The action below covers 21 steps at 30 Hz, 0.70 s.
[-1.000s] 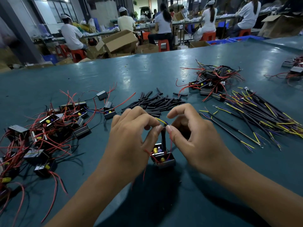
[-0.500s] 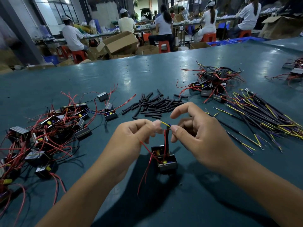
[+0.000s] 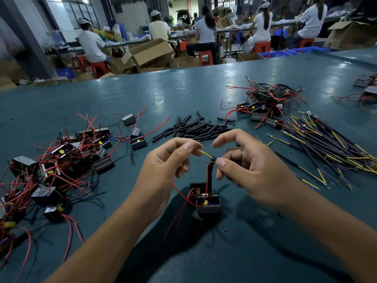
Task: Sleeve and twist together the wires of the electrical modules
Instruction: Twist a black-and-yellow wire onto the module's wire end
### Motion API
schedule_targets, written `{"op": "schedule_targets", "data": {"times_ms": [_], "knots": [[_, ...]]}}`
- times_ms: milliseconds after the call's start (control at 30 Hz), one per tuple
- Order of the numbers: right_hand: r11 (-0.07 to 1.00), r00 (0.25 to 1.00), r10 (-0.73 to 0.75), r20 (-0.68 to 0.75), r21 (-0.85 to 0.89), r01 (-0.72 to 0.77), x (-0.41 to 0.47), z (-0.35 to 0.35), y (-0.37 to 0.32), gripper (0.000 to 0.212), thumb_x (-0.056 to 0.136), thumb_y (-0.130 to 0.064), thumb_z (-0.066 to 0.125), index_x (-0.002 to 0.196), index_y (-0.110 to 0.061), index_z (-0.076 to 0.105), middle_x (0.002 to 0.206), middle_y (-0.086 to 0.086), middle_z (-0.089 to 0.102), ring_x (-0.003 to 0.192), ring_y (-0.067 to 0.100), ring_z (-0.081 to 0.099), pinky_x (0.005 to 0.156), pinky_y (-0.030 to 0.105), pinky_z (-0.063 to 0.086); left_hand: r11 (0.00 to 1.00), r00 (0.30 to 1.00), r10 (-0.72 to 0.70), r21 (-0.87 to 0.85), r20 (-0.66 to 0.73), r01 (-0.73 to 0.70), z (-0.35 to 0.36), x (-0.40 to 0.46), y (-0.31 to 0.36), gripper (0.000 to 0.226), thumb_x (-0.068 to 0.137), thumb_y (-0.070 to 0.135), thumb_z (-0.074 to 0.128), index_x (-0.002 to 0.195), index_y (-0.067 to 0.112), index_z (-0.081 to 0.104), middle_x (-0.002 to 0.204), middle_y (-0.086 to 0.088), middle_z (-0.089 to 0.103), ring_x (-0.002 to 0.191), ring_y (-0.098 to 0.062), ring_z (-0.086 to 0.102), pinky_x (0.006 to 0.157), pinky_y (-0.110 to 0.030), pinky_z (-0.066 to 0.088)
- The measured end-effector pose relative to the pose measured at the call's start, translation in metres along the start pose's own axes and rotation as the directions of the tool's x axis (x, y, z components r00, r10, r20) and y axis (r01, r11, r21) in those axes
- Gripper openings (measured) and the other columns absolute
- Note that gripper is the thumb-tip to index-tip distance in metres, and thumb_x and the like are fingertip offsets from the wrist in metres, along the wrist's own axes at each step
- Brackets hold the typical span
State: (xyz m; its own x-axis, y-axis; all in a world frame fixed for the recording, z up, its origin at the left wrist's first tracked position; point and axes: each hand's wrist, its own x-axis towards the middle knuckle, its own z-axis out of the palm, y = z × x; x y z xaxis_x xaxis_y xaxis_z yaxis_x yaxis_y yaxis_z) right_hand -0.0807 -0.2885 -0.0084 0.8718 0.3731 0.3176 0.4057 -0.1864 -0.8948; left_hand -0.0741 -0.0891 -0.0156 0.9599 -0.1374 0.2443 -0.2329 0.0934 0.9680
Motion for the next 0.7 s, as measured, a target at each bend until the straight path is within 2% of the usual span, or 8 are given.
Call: {"op": "schedule_targets", "data": {"times_ms": [67,133,267,400,500,567,700], "knots": [[0.999,1.0,0.021,0.006,0.041,-0.021,0.001,0.0,0.001,0.021,0.09,-0.027,0.056,0.108,-0.036,0.052,0.074,0.003,0.07,0.053,0.018,0.039,0.052,0.031,0.034,1.0,0.999,0.015,-0.015,0.036,-0.015,0.0,-0.001,0.002,0.014,0.088,0.034,0.068,0.086,0.023,0.076,0.085,-0.001,0.068,0.065,-0.01,0.046,0.06,-0.016,0.038],[0.997,1.0,0.03,0.01,0.064,-0.031,0.001,0.0,0.001,0.023,0.09,-0.025,0.056,0.112,-0.032,0.053,0.073,0.002,0.07,0.054,0.021,0.037,0.051,0.033,0.033,1.0,0.999,-0.021,-0.009,0.026,0.021,0.001,0.0,0.0,0.008,0.085,0.028,0.071,0.08,0.023,0.074,0.078,-0.001,0.066,0.062,-0.009,0.044,0.058,-0.015,0.039],[0.984,0.998,0.042,0.04,0.171,-0.048,0.001,-0.002,-0.001,0.021,0.099,-0.009,0.056,0.116,-0.019,0.062,0.071,0.002,0.067,0.053,0.015,0.037,0.048,0.022,0.031,0.978,0.979,-0.204,-0.047,0.026,0.205,0.001,0.003,-0.004,0.009,0.08,0.026,0.075,0.072,0.021,0.073,0.07,0.0,0.061,0.056,-0.009,0.043,0.056,-0.024,0.031],[0.958,0.993,0.074,0.094,0.27,-0.097,0.001,-0.004,-0.002,0.023,0.096,-0.01,0.055,0.113,-0.012,0.07,0.072,0.004,0.064,0.057,0.013,0.04,0.049,0.019,0.031,0.894,0.9,-0.399,-0.144,0.176,0.424,-0.003,0.004,-0.008,0.009,0.08,0.029,0.071,0.077,0.02,0.071,0.075,0.001,0.06,0.062,-0.011,0.043,0.063,-0.028,0.032],[0.937,0.983,0.118,0.139,0.312,-0.157,0.002,-0.004,-0.001,0.022,0.093,-0.013,0.058,0.109,-0.008,0.072,0.075,0.007,0.066,0.058,0.012,0.042,0.05,0.017,0.033,0.853,0.833,-0.473,-0.089,0.285,0.515,-0.009,0.006,-0.009,0.011,0.084,0.027,0.073,0.078,0.019,0.069,0.071,0.005,0.06,0.053,-0.006,0.043,0.052,-0.016,0.036],[0.926,0.978,0.147,0.15,0.328,-0.189,0.003,-0.005,-0.001,0.02,0.091,-0.012,0.059,0.106,-0.005,0.071,0.076,0.009,0.069,0.057,0.012,0.043,0.049,0.017,0.033,0.859,0.831,-0.477,-0.049,0.286,0.51,-0.014,0.009,-0.007,0.012,0.086,0.026,0.074,0.08,0.018,0.068,0.07,0.005,0.061,0.049,-0.004,0.044,0.047,-0.012,0.036],[0.917,0.973,0.174,0.153,0.335,-0.217,0.003,-0.008,-0.004,0.026,0.085,-0.017,0.064,0.104,0.001,0.066,0.086,0.014,0.075,0.057,0.011,0.051,0.047,0.016,0.037,0.946,0.943,-0.325,0.043,0.068,0.322,-0.016,0.016,-0.008,0.004,0.089,0.015,0.071,0.09,0.012,0.07,0.083,-0.003,0.072,0.053,-0.008,0.05,0.047,-0.014,0.039]]}}
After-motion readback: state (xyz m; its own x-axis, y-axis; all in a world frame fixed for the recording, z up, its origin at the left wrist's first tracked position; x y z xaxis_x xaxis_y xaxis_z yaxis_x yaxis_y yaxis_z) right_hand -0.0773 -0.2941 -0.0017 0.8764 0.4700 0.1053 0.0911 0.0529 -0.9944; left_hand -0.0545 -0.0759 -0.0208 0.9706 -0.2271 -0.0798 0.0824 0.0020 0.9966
